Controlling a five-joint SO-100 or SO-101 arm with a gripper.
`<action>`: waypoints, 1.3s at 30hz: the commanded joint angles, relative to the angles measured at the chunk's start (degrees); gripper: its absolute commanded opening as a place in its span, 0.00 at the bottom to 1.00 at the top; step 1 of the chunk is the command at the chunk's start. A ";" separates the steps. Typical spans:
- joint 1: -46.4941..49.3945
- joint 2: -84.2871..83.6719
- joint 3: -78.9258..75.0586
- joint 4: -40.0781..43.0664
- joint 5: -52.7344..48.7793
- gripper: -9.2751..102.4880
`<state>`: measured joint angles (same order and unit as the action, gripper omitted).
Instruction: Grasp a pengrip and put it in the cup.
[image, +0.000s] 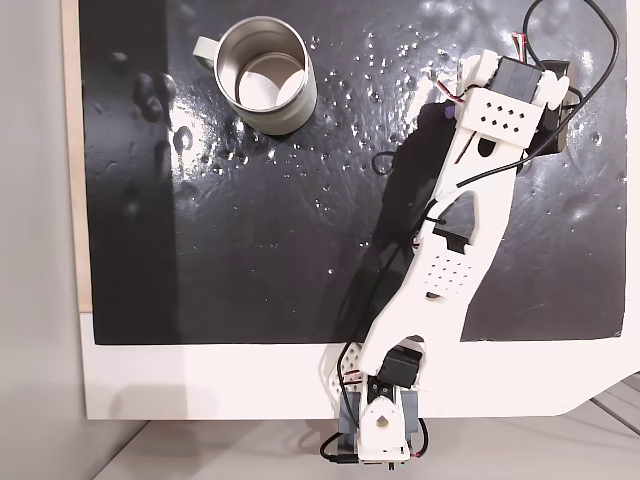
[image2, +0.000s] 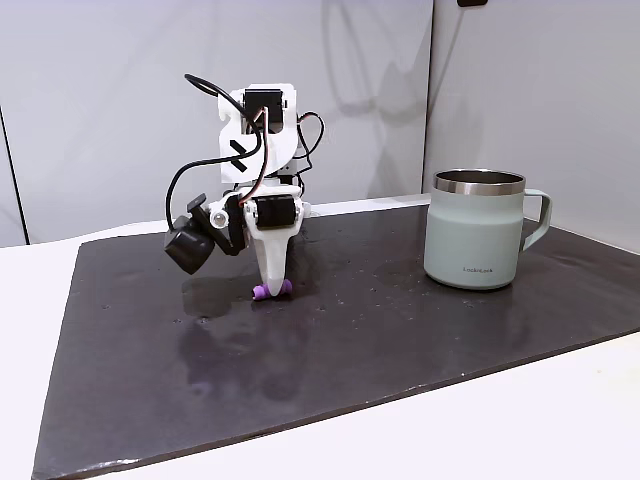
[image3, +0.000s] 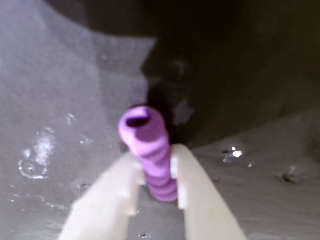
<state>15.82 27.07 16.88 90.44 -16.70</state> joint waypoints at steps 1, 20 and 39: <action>0.53 0.44 -1.67 -0.18 -0.35 0.08; 1.85 38.85 6.24 6.15 2.29 0.09; -14.50 42.98 6.42 6.15 7.29 0.09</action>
<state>4.83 69.79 26.10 96.33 -11.34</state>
